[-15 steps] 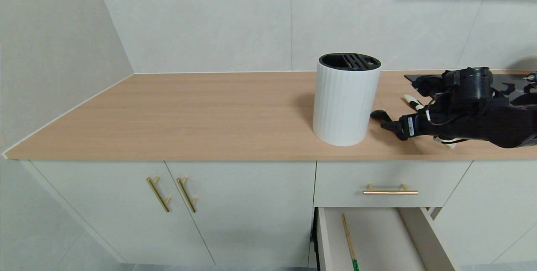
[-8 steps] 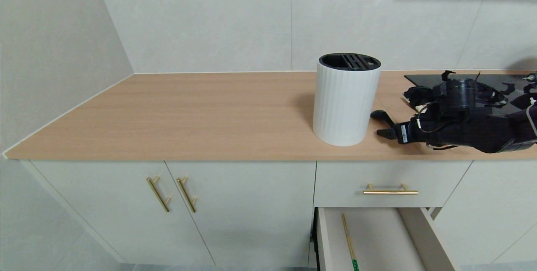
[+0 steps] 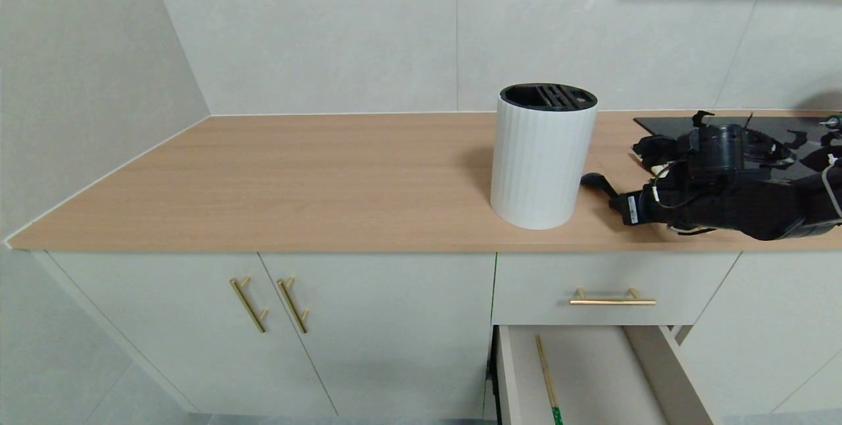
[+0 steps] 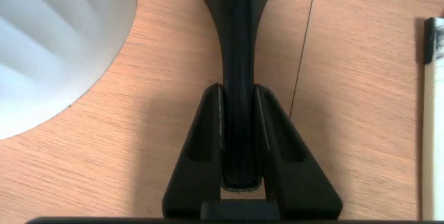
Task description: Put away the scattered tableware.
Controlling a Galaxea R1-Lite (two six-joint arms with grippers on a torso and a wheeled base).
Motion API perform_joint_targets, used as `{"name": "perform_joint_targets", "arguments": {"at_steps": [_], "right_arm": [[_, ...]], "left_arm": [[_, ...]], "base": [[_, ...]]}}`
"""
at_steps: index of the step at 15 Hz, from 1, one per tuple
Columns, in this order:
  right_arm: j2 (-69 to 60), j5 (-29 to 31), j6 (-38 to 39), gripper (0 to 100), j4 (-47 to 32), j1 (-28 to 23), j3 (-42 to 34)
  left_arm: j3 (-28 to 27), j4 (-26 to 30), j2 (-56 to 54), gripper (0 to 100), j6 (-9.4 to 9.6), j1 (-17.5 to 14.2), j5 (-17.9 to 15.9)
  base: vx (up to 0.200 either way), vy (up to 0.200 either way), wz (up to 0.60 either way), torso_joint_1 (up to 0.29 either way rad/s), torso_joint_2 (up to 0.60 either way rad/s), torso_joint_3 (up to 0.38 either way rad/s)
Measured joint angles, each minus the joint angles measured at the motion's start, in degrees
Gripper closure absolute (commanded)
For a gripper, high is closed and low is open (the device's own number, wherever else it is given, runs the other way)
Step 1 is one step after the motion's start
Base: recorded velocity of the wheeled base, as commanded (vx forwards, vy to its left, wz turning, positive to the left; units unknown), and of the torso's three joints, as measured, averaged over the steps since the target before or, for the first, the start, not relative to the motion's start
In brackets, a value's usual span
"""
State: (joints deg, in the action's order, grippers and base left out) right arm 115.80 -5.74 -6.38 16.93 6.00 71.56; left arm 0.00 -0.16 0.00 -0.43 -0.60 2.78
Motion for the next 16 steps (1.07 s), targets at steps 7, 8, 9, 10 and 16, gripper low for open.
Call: {"name": "perform_joint_targets", "arguments": {"at_steps": [7, 8, 9, 10, 16], "right_arm": [[-8.3, 3.12, 8.72, 100, -0.77, 1.13, -5.9], [-11.08, 3.18, 8.84, 100, -0.79, 1.19, -8.91], [-14.01, 3.1, 8.84, 100, -0.62, 1.24, -12.11], [-17.21, 3.1, 8.51, 100, -0.55, 1.27, -15.77], [-36.22, 2.84, 3.95, 100, -0.32, 3.21, -38.13]], "left_arm": [[0.0, 0.0, 0.0, 0, 0.0, 0.0, 0.0], [0.0, 0.0, 0.0, 0, 0.0, 0.0, 0.01], [0.0, 0.0, 0.0, 0, 0.0, 0.0, 0.01], [0.0, 0.0, 0.0, 0, 0.0, 0.02, 0.01], [0.0, 0.0, 0.0, 0, 0.0, 0.02, 0.0]], "base": [[0.0, 0.0, 0.0, 0.0, 0.0, 0.0], [0.0, 0.0, 0.0, 0.0, 0.0, 0.0], [0.0, 0.0, 0.0, 0.0, 0.0, 0.0], [0.0, 0.0, 0.0, 0.0, 0.0, 0.0], [0.0, 0.0, 0.0, 0.0, 0.0, 0.0]]}}
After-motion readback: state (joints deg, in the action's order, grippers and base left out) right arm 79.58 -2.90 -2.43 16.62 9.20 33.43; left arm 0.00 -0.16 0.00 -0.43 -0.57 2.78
